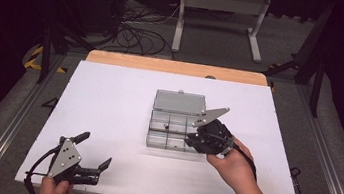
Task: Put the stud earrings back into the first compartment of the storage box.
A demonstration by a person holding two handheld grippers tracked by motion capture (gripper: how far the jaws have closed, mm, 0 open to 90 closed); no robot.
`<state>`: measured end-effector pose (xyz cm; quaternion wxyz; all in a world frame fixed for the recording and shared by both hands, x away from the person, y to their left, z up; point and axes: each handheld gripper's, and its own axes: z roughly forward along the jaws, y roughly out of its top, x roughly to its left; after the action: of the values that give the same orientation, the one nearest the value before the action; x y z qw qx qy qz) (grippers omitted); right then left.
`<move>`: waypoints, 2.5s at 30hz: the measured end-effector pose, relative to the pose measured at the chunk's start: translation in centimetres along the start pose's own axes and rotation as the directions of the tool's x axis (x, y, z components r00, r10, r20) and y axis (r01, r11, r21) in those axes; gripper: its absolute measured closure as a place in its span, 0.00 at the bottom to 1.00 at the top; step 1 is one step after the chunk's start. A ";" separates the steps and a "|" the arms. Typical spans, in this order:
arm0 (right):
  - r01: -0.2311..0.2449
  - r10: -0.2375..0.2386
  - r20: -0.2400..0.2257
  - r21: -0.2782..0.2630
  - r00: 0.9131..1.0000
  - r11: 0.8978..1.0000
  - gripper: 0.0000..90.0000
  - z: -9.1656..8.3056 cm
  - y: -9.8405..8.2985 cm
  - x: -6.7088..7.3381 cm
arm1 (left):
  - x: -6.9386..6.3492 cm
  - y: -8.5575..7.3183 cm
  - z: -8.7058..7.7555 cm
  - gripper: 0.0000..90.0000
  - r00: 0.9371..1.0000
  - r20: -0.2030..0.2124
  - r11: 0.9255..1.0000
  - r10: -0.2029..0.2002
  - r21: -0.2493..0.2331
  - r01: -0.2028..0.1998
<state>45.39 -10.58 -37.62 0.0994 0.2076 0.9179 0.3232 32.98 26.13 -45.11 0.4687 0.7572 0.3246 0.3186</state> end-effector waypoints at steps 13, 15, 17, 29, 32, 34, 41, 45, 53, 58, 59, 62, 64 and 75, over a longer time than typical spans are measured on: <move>-0.024 0.024 0.007 -0.008 1.000 1.000 0.86 2.8 3.3 -1.5 | 0.2 -0.1 0.0 0.03 1.000 0.002 1.000 -0.010 0.003 0.010; -0.024 0.024 0.005 -0.004 1.000 1.000 0.86 3.4 3.6 -1.6 | 0.3 -0.1 0.0 0.03 1.000 0.002 1.000 -0.011 0.002 0.011; -0.023 0.023 0.005 -0.004 1.000 1.000 0.86 4.0 3.9 -1.7 | 0.3 -0.1 -0.1 0.03 1.000 0.002 1.000 -0.013 0.001 0.013; -0.053 0.053 0.005 0.001 0.999 0.999 0.86 6.9 4.7 -2.6 | 0.2 -0.1 -0.1 0.03 1.000 0.006 1.000 -0.012 0.003 0.011; -0.052 0.052 0.008 0.007 0.999 0.999 0.86 7.6 4.8 -2.8 | 0.2 -0.1 -0.1 0.03 1.000 0.005 1.000 -0.009 0.003 0.009; -0.051 0.051 0.010 0.013 0.999 0.999 0.86 8.2 5.0 -2.9 | 0.2 -0.1 -0.1 0.03 1.000 0.005 1.000 -0.010 0.002 0.010; -0.043 0.042 0.012 0.038 0.999 0.998 0.86 9.7 5.1 -3.0 | 0.2 -0.1 0.0 0.03 1.000 0.003 1.000 -0.009 0.002 0.009; -0.053 0.053 0.005 0.041 0.999 0.998 0.86 10.5 5.1 -3.1 | 0.2 -0.1 0.0 0.03 1.000 0.003 1.000 -0.007 0.004 0.007; -0.075 0.075 0.002 0.041 0.997 0.996 0.86 11.7 4.9 -3.5 | 0.3 -0.1 0.0 0.03 1.000 0.004 1.000 -0.009 0.003 0.009; -0.078 0.078 0.002 0.045 0.997 0.996 0.86 12.2 4.9 -3.6 | 0.3 -0.1 0.0 0.03 1.000 0.004 1.000 -0.009 0.003 0.009; -0.078 0.078 0.002 0.045 0.997 0.996 0.86 12.2 4.9 -3.6 | 0.3 -0.1 0.0 0.03 1.000 0.004 1.000 -0.010 0.003 0.010; -0.076 0.076 0.002 0.046 0.997 0.996 0.86 12.3 4.9 -3.6 | 0.3 -0.1 0.0 0.03 1.000 0.007 1.000 -0.012 0.003 0.012; -0.078 0.078 0.003 0.045 0.997 0.996 0.86 12.3 4.9 -3.6 | 0.2 -0.1 0.0 0.03 1.000 0.007 1.000 -0.016 0.003 0.016; -0.087 0.087 0.004 0.034 0.996 0.996 0.71 12.1 4.9 -3.6 | 0.3 0.0 0.0 0.03 1.000 0.005 1.000 -0.009 0.003 0.009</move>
<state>54.03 -2.03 -43.66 0.0827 0.2495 0.9133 0.3110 33.12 26.34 -45.10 0.4699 0.7573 0.3274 0.3139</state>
